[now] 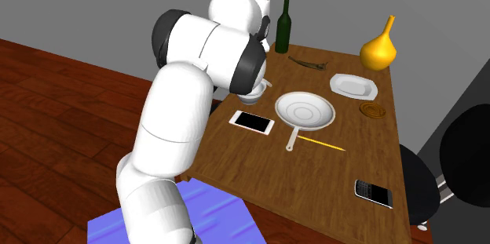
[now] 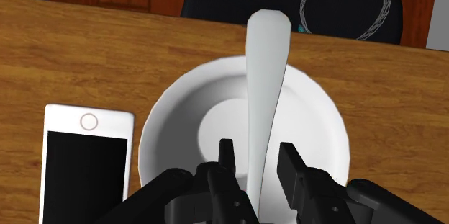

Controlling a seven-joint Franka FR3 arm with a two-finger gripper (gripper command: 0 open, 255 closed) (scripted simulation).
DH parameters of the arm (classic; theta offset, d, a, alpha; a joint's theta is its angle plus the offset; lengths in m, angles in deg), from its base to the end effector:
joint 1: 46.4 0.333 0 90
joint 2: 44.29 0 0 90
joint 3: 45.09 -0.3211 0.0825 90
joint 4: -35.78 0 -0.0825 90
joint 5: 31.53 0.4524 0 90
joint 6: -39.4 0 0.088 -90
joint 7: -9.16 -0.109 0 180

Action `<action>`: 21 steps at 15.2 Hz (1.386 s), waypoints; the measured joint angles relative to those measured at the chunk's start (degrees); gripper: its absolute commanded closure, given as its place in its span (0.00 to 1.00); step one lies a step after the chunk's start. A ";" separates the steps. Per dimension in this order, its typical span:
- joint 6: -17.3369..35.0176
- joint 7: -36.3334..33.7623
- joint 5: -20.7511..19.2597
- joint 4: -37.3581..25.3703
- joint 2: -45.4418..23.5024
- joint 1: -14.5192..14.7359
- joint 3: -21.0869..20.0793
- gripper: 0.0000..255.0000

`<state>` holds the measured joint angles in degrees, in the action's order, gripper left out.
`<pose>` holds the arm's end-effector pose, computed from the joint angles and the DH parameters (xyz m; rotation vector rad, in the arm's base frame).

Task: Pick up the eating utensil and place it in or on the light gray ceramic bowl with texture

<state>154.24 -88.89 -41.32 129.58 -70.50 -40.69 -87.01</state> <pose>0.5357 0.4893 0.3857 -2.7815 1.2859 0.1960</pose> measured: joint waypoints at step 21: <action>-4.23 0.86 1.13 -3.05 1.55 -0.70 -0.57 0.00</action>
<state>150.01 -88.03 -40.19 126.53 -68.95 -41.39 -87.58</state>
